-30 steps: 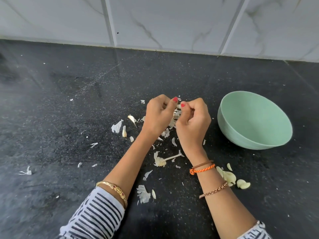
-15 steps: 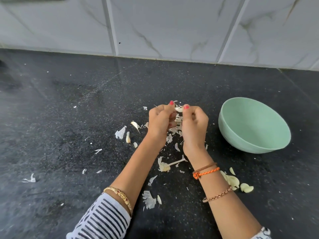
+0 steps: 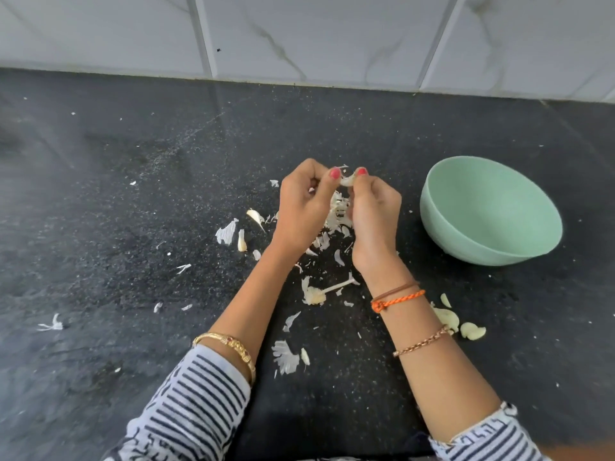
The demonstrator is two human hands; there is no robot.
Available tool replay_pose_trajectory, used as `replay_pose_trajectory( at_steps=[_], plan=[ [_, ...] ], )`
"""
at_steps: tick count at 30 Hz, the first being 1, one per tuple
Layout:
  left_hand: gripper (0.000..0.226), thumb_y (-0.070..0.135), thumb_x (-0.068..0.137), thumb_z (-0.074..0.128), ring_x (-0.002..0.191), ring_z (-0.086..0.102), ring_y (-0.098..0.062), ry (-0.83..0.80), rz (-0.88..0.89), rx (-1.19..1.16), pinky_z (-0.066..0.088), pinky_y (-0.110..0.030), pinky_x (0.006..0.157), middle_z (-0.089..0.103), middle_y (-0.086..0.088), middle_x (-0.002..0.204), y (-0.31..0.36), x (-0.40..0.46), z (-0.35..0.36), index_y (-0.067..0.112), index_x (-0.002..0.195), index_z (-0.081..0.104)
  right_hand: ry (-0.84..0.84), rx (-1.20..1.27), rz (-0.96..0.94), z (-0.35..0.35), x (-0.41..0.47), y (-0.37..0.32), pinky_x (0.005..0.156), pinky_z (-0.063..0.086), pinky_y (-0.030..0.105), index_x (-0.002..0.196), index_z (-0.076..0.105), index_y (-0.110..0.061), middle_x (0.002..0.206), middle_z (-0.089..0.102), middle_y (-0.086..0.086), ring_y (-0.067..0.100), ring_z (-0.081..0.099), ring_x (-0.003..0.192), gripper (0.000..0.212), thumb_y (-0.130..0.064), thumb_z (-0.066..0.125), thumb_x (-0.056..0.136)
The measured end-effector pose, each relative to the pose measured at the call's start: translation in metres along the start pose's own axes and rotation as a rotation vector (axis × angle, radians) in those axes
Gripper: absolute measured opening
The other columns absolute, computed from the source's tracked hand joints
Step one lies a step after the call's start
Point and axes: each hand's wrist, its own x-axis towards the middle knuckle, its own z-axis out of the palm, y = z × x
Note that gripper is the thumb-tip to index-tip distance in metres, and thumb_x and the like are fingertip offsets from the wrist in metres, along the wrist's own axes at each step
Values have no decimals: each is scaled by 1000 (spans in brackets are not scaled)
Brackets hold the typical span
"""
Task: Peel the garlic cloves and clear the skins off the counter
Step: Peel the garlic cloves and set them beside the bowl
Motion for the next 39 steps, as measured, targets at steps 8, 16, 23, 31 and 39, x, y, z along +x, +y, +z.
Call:
replay_pose_trajectory(
  at_steps=[8, 16, 23, 31, 39],
  plan=[
    [33, 11, 92, 51, 47, 30, -4, 130, -174, 46, 30, -17, 46, 36, 1, 53, -11, 9, -11, 10, 60, 42, 138, -243, -655, -12, 10, 10, 51, 36, 18, 83, 53, -16, 65, 49, -16, 2, 44, 54, 19, -28, 44, 94],
    [48, 26, 86, 55, 40, 23, -7, 143, 70, 429, 25, -22, 42, 31, 3, 38, -19, 6, -17, 14, 43, 37, 33, -224, -503, -13, -1, 16, 60, 53, 19, 89, 64, -6, 74, 67, -1, 7, 65, 66, 11, -11, 55, 93],
    [11, 17, 75, 68, 57, 58, -19, 199, 226, 604, 45, -24, 63, 69, -2, 62, -14, -10, -16, 10, 68, 74, 2, -279, -543, -29, -20, 14, 69, 50, 11, 98, 70, -2, 85, 67, -6, 0, 66, 79, 18, 5, 65, 82],
    [25, 0, 71, 52, 85, 55, -27, 68, 242, 631, 30, -14, 68, 71, -7, 86, -4, -31, -4, 8, 82, 74, 293, -853, -826, -96, -45, 12, 61, 37, 20, 87, 74, -5, 76, 70, 6, 27, 61, 68, 23, 6, 57, 74],
    [21, 0, 82, 57, 98, 53, -29, 54, 156, 650, 27, -12, 74, 70, -8, 98, 0, -37, 0, 7, 95, 72, 332, -1035, -634, -151, -80, 29, 60, 36, 28, 85, 72, 0, 83, 71, 14, 37, 58, 67, 31, 15, 53, 66]
  ],
)
